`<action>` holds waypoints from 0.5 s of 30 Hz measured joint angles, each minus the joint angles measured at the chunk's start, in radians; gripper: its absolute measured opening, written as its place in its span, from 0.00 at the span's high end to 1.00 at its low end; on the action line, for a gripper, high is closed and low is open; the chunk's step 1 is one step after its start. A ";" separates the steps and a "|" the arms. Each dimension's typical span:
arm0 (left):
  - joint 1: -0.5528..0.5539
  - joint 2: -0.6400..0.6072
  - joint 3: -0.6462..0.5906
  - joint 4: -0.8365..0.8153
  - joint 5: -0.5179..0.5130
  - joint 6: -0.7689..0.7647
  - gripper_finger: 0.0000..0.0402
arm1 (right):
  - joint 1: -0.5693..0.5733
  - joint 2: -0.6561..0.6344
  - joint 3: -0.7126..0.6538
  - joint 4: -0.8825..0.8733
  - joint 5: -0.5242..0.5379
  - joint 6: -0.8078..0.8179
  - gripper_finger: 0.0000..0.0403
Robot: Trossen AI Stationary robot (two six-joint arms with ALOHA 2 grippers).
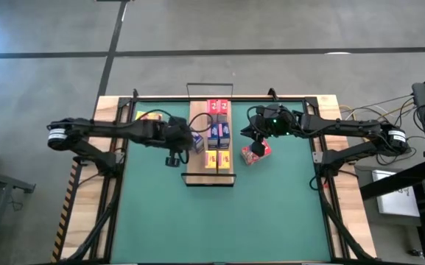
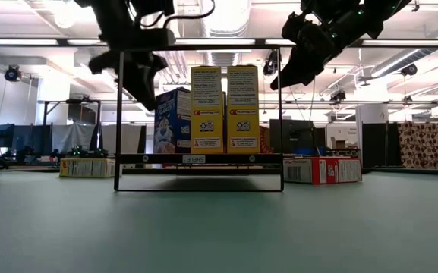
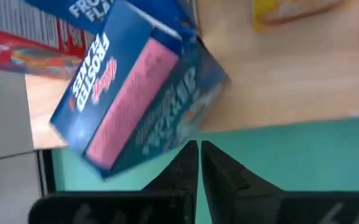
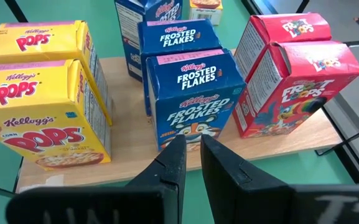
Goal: Stack cereal on shelf
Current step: Put the blue cereal box on the shelf aligned with the other blue cereal box
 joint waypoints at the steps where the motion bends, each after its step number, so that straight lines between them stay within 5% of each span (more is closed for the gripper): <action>1: 0.000 -0.002 -0.019 0.037 0.000 0.000 1.00 | 0.000 0.000 0.000 0.000 0.000 0.000 0.91; 15: 0.044 -0.004 -0.116 0.181 -0.028 0.047 1.00 | 0.000 0.000 0.000 0.007 0.000 0.002 0.91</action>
